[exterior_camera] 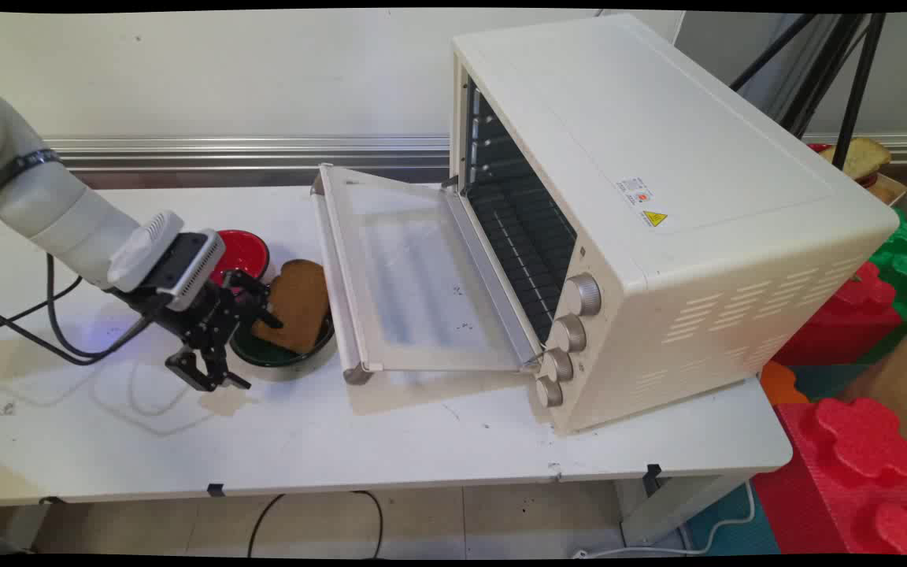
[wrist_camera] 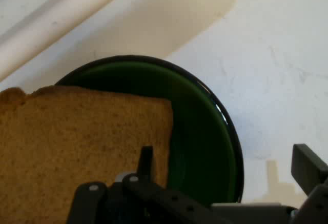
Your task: Close the oven
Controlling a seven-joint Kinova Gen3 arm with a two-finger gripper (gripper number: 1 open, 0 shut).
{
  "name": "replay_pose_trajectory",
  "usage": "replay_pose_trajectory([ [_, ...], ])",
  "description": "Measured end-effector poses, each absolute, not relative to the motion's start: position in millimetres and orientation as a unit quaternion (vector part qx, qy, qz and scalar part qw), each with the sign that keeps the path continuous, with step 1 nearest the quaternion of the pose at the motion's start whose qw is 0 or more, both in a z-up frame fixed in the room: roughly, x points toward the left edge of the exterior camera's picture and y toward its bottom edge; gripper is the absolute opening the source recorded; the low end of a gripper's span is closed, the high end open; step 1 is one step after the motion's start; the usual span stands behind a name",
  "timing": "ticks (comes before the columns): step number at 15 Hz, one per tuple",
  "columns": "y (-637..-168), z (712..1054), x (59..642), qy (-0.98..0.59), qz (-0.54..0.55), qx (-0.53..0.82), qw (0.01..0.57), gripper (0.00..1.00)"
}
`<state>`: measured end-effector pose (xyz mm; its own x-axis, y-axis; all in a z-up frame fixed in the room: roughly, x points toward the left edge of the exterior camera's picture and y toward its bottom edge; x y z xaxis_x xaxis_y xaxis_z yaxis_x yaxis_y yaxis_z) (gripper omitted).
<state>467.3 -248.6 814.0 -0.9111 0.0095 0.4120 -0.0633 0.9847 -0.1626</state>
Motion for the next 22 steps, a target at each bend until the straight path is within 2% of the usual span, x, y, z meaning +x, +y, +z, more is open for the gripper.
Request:
replay_pose_trajectory([
  [12, -234, 873, 507, -0.955, 0.079, 0.113, 0.264, 1.0],
  [22, -248, 910, 541, -0.923, 0.085, 0.221, 0.304, 1.0],
])
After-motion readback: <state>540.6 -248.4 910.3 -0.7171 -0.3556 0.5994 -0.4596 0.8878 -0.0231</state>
